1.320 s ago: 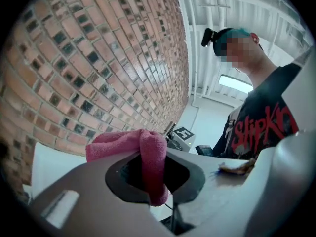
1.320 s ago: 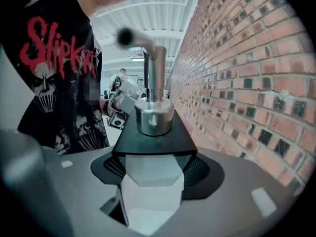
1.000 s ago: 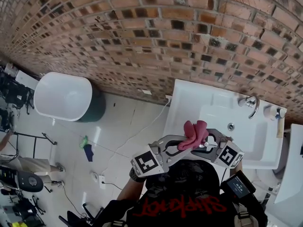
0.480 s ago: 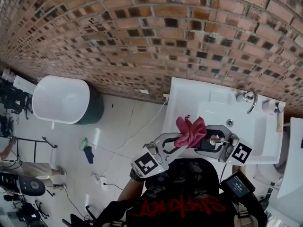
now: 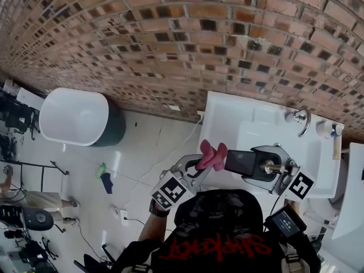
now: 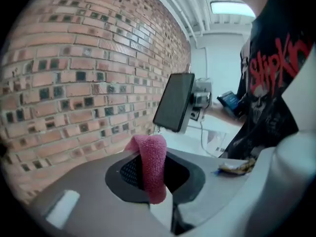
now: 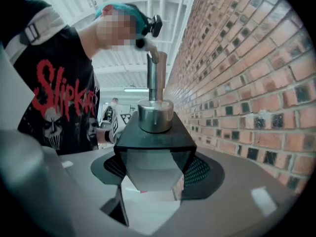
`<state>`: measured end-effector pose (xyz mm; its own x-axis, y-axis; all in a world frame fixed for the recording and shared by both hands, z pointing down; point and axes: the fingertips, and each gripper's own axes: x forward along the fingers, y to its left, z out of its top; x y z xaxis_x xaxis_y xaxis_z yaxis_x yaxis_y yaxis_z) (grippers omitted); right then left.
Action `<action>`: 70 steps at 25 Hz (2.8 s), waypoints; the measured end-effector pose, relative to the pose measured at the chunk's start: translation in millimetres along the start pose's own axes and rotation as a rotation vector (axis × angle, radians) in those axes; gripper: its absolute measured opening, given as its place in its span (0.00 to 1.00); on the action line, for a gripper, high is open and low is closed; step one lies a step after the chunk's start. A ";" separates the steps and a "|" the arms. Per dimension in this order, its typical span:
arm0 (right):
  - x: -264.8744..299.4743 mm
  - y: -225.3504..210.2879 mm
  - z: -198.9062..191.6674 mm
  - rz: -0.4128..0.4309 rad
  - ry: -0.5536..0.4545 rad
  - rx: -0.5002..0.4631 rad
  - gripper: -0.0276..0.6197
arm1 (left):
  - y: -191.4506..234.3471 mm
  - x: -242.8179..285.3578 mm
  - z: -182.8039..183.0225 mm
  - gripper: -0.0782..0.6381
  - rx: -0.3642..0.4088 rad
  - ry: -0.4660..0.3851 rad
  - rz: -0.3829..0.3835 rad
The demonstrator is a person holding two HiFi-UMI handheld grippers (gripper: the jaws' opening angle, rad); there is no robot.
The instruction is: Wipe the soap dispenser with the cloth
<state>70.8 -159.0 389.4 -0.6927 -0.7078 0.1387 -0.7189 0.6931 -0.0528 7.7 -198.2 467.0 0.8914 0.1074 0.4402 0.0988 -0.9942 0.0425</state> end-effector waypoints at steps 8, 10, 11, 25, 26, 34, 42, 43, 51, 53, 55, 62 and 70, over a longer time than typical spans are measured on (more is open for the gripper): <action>42.6 22.3 -36.0 0.089 0.203 -0.247 0.51 | -40.3 -12.3 49.5 0.17 -0.208 -0.200 -0.323; 46.7 26.5 -35.4 0.116 0.171 -0.253 0.51 | -48.1 -30.9 80.0 0.17 -0.273 -0.348 -0.453; 49.1 28.5 -34.5 0.127 0.154 -0.257 0.51 | -52.5 -43.0 97.1 0.17 -0.310 -0.441 -0.538; 44.4 18.9 -57.1 0.109 0.078 -0.079 0.51 | 10.9 -53.0 116.7 0.17 0.017 -0.505 0.080; 44.8 24.9 -55.0 0.136 0.094 -0.095 0.51 | 11.4 -43.6 108.8 0.17 0.045 -0.450 0.101; 45.3 40.0 -43.2 0.185 0.173 -0.209 0.51 | -40.5 -10.9 101.3 0.17 0.218 -0.392 -0.206; 25.2 31.1 -15.1 0.201 0.144 -0.289 0.51 | -24.7 4.1 59.9 0.17 0.142 -0.280 -0.168; 22.1 29.8 -10.8 0.207 0.134 -0.287 0.51 | -22.8 4.2 55.4 0.17 0.124 -0.272 -0.166; 1.2 -16.6 8.2 -0.071 -0.007 0.018 0.51 | -41.1 7.1 16.5 0.17 0.186 -0.143 -0.237; 3.3 -22.1 5.8 -0.098 0.002 0.014 0.51 | -61.3 3.8 18.1 0.17 0.212 -0.148 -0.328; 9.6 -15.9 1.7 -0.062 0.023 -0.025 0.51 | -74.7 4.6 20.7 0.17 0.234 -0.153 -0.381; 30.1 2.4 -19.4 0.049 0.114 -0.268 0.51 | -84.8 -1.9 37.4 0.17 0.241 -0.206 -0.426; 36.8 20.7 -72.5 0.169 0.251 -0.160 0.51 | -82.0 -35.1 71.8 0.17 0.236 -0.313 -0.457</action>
<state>34.7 -160.8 465.1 -0.7509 -0.5391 0.3816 -0.5628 0.8246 0.0575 0.0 -120.0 383.7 0.8196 0.5560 0.1382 0.5665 -0.8225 -0.0511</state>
